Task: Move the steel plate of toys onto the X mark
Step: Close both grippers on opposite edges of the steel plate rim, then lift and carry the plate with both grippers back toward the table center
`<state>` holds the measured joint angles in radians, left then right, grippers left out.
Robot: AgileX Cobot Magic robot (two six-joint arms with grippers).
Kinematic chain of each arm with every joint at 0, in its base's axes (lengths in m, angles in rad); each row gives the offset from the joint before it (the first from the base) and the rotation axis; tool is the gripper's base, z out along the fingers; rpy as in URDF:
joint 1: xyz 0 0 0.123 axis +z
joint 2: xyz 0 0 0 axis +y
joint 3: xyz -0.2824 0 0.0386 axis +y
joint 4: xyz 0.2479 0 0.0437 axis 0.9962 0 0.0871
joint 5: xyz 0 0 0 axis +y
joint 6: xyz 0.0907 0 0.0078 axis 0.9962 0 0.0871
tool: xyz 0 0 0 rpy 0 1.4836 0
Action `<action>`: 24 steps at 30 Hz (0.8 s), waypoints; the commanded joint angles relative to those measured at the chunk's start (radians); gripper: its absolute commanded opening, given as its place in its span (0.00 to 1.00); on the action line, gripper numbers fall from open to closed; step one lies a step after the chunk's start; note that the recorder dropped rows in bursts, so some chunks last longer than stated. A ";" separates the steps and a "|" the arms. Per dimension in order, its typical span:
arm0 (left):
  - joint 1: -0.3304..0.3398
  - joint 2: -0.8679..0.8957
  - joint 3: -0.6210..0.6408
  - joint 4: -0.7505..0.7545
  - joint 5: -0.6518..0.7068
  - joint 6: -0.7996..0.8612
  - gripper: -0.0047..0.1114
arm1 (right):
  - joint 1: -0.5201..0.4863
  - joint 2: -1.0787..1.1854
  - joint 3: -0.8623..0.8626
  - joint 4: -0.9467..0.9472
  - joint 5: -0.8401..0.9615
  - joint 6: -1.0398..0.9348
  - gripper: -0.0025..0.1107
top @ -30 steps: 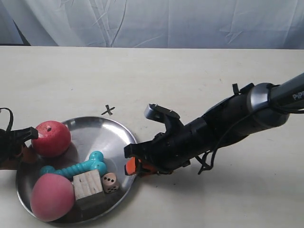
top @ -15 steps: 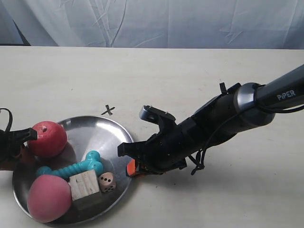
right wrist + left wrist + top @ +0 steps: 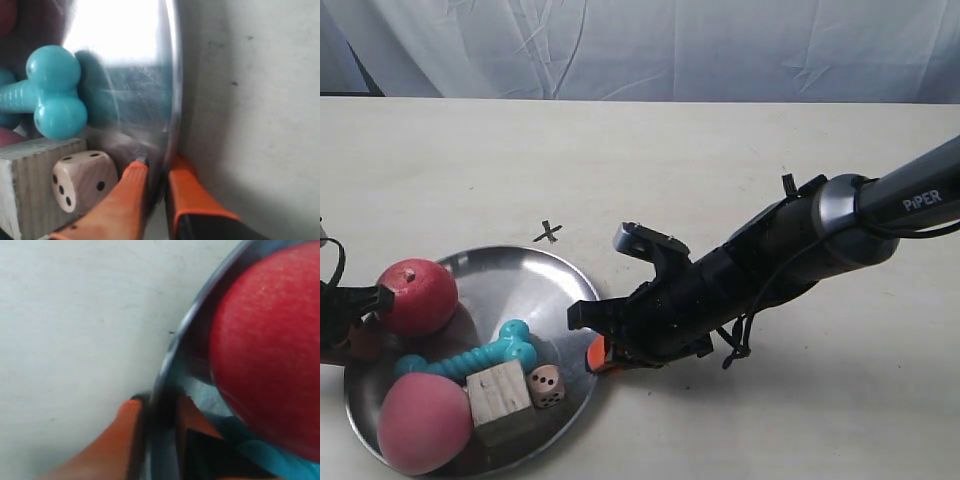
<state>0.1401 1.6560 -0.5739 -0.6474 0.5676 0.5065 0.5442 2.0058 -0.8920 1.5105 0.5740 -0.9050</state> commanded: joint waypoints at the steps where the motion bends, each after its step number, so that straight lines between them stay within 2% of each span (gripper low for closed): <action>1: -0.003 0.020 0.015 0.011 0.091 0.003 0.04 | 0.015 0.001 -0.003 -0.018 0.048 -0.036 0.03; 11: -0.003 0.020 -0.003 -0.008 0.127 0.003 0.04 | 0.015 -0.011 -0.006 -0.010 0.050 -0.036 0.02; 15: -0.003 0.020 -0.025 -0.008 0.154 -0.001 0.04 | 0.015 -0.010 -0.056 -0.037 0.088 -0.016 0.02; 24: -0.003 0.020 -0.087 0.000 0.206 -0.030 0.04 | 0.015 -0.006 -0.223 -0.352 0.092 0.273 0.01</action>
<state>0.1505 1.6735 -0.6351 -0.5729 0.6431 0.4767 0.5398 2.0096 -1.0539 1.1925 0.5775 -0.6748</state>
